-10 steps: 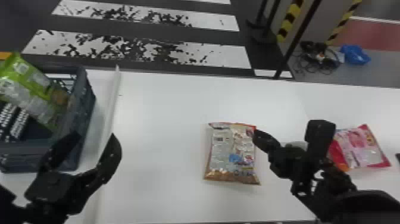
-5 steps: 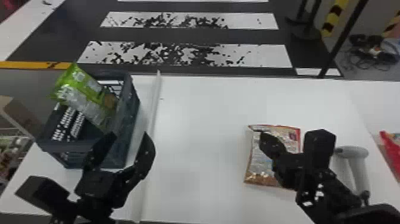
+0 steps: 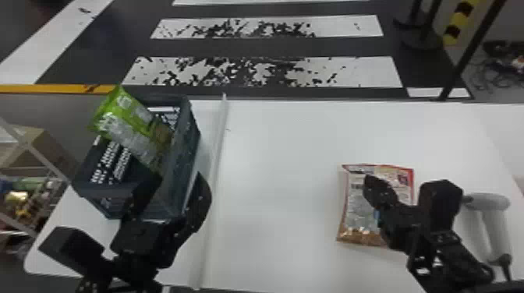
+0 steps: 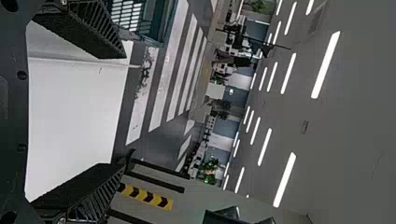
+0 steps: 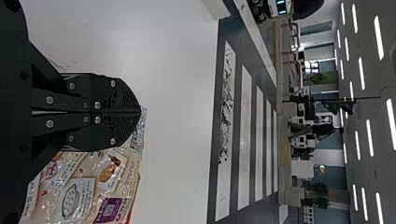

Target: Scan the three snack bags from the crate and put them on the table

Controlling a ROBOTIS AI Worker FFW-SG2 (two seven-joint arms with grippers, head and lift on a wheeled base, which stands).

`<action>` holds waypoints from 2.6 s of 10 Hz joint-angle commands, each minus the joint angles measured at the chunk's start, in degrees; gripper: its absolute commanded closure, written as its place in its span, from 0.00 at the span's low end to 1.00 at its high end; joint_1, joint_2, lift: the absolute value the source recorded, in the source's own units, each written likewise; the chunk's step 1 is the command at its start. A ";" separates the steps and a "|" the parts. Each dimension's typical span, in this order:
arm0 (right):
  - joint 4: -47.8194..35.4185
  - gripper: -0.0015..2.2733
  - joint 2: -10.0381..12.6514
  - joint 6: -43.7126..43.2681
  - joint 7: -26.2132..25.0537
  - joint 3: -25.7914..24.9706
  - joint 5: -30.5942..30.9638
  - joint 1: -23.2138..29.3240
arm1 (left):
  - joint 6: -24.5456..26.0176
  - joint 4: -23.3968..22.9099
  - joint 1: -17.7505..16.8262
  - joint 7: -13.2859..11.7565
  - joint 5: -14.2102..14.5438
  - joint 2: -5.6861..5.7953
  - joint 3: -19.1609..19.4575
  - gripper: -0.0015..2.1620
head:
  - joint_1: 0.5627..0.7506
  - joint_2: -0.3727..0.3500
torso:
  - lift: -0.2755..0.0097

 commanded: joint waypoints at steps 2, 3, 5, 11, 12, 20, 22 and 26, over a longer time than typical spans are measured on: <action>4.92 0.90 -0.23 -2.18 -0.19 0.03 0.99 -2.34 | 0.05 0.67 -0.60 -0.17 0.08 0.00 -0.08 0.02 | 0.70 0.62 | 0.64; 7.82 0.90 -0.32 -3.41 -0.10 0.38 1.34 -3.40 | 0.23 1.37 -0.86 -0.26 0.08 0.00 -0.08 0.02 | 0.70 0.61 | 0.64; 11.77 0.90 -0.93 -6.40 1.13 0.91 2.22 -4.36 | 0.05 2.43 -1.21 -0.44 0.08 0.00 0.01 0.02 | 0.70 0.60 | 0.64; 12.74 0.90 -4.01 -8.86 5.18 1.70 2.31 -2.08 | 0.05 2.51 -1.74 -0.70 0.43 -0.08 -0.08 0.02 | 0.70 0.60 | 0.64; 12.13 0.90 -4.18 -8.86 5.62 1.96 2.31 -1.37 | 0.05 2.51 -1.74 -0.70 0.61 -0.08 -0.17 0.02 | 0.70 0.61 | 0.64; -12.75 0.00 -5.06 -1.48 7.81 -14.21 -11.84 10.67 | 0.05 1.63 -1.65 -0.79 0.96 -0.08 -0.69 0.02 | 0.70 0.52 | 0.64; -13.36 0.02 -4.80 -0.78 9.75 -21.68 -14.39 12.60 | -0.12 1.81 -1.65 -0.79 1.05 -0.08 -0.69 0.02 | 0.70 0.44 | 0.64; -8.35 0.04 -5.15 1.16 11.50 -29.07 -14.92 13.39 | -0.65 3.13 -2.27 -1.49 1.40 -0.08 -1.22 0.02 | 0.70 0.22 | 0.64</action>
